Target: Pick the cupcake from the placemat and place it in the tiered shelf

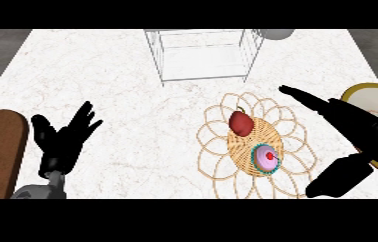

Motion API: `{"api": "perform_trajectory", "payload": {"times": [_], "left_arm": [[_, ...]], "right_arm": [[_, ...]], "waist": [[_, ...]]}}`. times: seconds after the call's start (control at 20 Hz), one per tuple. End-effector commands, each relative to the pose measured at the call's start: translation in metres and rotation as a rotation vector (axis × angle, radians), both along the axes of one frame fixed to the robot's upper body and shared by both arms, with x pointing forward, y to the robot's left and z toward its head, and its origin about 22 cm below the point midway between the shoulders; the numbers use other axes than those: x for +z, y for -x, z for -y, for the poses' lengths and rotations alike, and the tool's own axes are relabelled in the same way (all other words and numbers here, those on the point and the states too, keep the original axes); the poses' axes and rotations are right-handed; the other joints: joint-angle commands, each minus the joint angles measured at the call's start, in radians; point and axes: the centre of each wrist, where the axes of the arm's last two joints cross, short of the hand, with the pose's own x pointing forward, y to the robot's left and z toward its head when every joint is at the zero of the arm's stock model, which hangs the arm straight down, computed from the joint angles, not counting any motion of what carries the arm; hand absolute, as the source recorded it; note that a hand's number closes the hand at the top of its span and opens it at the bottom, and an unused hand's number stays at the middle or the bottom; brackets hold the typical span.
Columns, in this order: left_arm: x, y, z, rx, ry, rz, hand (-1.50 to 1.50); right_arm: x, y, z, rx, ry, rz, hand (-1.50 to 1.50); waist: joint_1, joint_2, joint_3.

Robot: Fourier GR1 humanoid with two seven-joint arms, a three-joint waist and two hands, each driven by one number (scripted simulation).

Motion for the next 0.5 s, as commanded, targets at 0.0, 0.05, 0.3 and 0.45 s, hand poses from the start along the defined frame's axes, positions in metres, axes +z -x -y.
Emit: {"api": "perform_trajectory", "payload": {"times": [0.0, 0.05, 0.3, 0.45], "left_arm": [[0.007, -0.004, -0.010, -0.003, 0.005, -0.077, 0.00], [-0.005, -0.001, -0.010, 0.002, -0.012, -0.089, 0.00], [-0.006, -0.003, -0.010, 0.011, -0.004, -0.077, 0.00], [-0.001, 0.004, 0.006, 0.019, 0.000, -0.092, 0.00]], "right_arm": [[-0.013, 0.006, -0.017, 0.023, 0.066, -0.016, -1.50], [-0.007, -0.002, -0.024, 0.018, 0.081, -0.004, -1.50], [-0.011, 0.017, -0.038, -0.038, 0.149, -0.020, -1.50], [-0.028, 0.018, -0.033, -0.061, 0.171, -0.009, -1.50]], "waist": [[-0.002, 0.006, -0.006], [0.000, 0.007, -0.006], [-0.005, 0.006, -0.006], [-0.003, 0.005, -0.006]]}}
